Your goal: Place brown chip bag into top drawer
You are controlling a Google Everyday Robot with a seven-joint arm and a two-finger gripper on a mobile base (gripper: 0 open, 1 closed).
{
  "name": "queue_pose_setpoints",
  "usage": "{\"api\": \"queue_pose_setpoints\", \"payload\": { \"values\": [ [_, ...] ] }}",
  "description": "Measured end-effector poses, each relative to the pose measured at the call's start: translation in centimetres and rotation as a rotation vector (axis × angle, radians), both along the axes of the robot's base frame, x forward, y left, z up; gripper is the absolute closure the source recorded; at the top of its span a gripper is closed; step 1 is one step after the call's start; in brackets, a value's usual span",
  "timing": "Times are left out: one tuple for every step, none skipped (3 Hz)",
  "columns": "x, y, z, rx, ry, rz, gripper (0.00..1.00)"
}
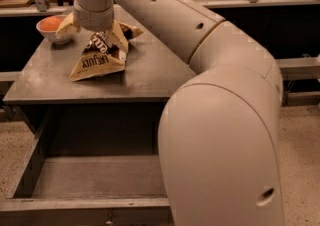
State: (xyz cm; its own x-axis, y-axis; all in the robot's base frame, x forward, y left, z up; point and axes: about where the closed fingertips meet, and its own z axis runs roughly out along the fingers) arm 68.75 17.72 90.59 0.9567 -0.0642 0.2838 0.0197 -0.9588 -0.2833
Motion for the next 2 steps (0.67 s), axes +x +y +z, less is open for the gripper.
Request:
{"api": "queue_pose_setpoints", "payload": {
  "values": [
    [1.1,1.5,-1.9,-0.018,0.015,0.024,0.18],
    [1.4,2.2,-3.5,-0.019,0.049,0.064,0.49]
  ]
}}
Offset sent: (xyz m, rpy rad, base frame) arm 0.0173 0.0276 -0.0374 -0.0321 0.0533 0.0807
